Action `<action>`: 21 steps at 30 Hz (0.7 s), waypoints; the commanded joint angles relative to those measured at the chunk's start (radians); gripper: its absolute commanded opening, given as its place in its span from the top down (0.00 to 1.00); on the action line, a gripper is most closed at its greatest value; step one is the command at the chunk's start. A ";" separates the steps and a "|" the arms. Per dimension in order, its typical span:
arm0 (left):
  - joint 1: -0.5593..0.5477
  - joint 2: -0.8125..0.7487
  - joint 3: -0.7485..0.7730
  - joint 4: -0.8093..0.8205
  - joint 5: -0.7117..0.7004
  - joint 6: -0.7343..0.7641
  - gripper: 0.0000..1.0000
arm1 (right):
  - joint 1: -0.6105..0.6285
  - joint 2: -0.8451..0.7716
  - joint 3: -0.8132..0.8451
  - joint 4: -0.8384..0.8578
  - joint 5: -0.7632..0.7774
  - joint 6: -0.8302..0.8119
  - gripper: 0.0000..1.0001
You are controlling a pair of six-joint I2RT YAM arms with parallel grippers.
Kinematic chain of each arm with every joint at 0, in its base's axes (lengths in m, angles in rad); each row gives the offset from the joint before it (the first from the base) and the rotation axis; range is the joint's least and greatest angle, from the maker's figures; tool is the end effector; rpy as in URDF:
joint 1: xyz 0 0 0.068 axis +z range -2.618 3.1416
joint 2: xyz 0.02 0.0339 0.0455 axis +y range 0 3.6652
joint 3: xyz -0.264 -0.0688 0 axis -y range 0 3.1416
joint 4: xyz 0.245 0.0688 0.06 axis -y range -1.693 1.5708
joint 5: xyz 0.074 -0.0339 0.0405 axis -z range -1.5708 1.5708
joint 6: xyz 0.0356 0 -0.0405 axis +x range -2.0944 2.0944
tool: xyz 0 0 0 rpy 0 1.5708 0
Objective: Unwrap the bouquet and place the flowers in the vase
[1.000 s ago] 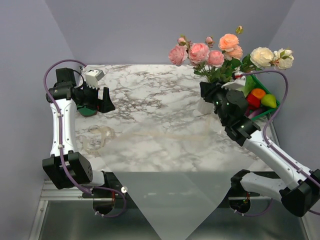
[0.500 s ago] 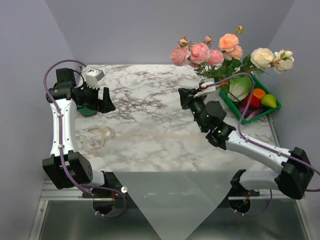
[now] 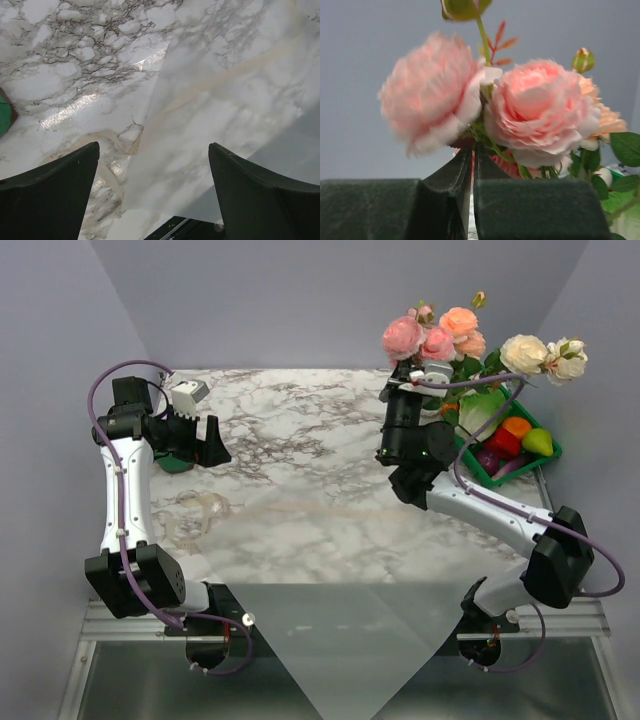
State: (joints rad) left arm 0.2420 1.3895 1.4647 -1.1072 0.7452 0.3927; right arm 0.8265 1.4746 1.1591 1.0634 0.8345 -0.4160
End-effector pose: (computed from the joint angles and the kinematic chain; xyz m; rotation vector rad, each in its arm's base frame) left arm 0.2617 0.0397 0.3654 0.4263 2.3056 -0.6648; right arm 0.2348 0.2160 0.4239 0.1877 1.0803 0.0255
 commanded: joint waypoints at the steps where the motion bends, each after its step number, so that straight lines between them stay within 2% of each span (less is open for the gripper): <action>1: 0.008 -0.010 0.029 -0.026 0.006 0.005 0.01 | -0.013 -0.045 -0.002 0.012 0.169 -0.040 0.87; 5: 0.010 -0.026 0.029 -0.029 0.005 0.008 0.01 | -0.015 -0.129 -0.062 -0.076 0.143 0.050 0.84; 6: 0.008 -0.029 0.031 -0.029 0.005 0.008 0.01 | -0.015 -0.169 -0.061 -0.241 0.123 0.157 0.78; 8: 0.008 -0.030 0.032 -0.032 0.005 0.006 0.01 | -0.015 -0.197 -0.042 -0.409 0.037 0.242 0.69; 9: 0.008 -0.032 0.032 -0.034 0.005 0.005 0.01 | -0.013 -0.221 -0.035 -0.568 0.003 0.319 0.58; 10: 0.008 -0.033 0.032 -0.036 0.006 0.002 0.01 | -0.015 -0.232 -0.030 -0.639 -0.079 0.347 0.53; 12: 0.008 -0.035 0.031 -0.033 0.006 -0.003 0.01 | -0.015 -0.252 -0.029 -0.821 -0.135 0.412 0.41; 18: 0.008 -0.046 0.019 -0.029 -0.010 -0.012 0.01 | -0.013 -0.393 -0.125 -1.179 -0.218 0.601 0.27; 21: 0.008 -0.061 0.011 -0.026 -0.021 -0.012 0.01 | -0.013 -0.477 -0.163 -1.375 -0.222 0.692 0.25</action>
State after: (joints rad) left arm 0.2424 1.3739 1.4658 -1.1255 0.7441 0.3897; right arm 0.8108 1.0954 1.0439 0.0635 0.6666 0.0971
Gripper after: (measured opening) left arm 0.988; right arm 0.740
